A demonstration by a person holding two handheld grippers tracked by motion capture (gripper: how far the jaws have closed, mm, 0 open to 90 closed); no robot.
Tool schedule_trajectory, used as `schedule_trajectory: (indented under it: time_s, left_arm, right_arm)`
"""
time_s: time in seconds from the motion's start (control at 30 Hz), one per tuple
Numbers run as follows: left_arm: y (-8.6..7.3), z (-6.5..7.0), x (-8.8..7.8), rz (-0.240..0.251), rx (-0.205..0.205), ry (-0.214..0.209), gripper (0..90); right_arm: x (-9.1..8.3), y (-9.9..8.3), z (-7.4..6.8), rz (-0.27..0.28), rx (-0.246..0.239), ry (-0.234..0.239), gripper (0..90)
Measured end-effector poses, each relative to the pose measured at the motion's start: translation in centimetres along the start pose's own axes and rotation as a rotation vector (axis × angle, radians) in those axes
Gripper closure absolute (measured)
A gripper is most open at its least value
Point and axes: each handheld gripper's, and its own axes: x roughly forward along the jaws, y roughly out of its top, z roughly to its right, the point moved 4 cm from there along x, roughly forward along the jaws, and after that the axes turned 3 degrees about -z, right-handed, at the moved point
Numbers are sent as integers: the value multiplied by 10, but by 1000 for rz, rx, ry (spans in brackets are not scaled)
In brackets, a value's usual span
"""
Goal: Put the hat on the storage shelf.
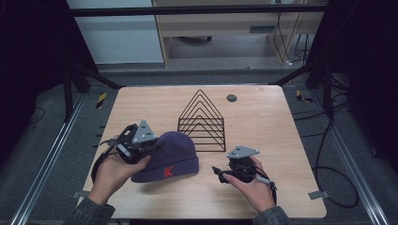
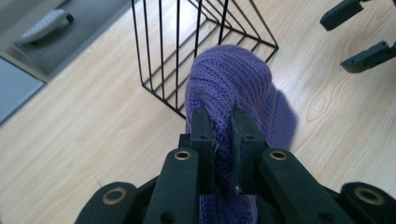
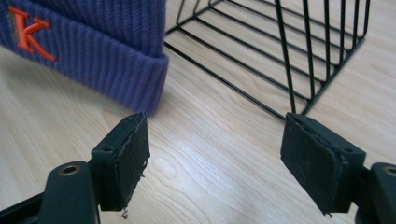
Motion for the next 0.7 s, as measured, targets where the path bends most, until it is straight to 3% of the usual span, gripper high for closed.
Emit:
schedule_trajectory:
  time_s: [0.1,0.3,0.33,0.57,0.7]
  left_arm:
    - [6,-5,-11,14,22,16,811]
    - [13,-17,-27,39,27,32,811]
    - [15,-19,-30,49,28,34,810]
    - [29,-29,-51,106,37,39,810]
    - [33,-29,-57,117,42,44,809]
  right_arm:
    - [-1,12,-12,3,-33,14,254]
    - [3,31,-27,7,-72,49,268]
    - [8,41,-32,5,-96,59,274]
    - [18,69,-40,-1,-154,78,295]
    - [19,79,-40,1,-159,90,300]
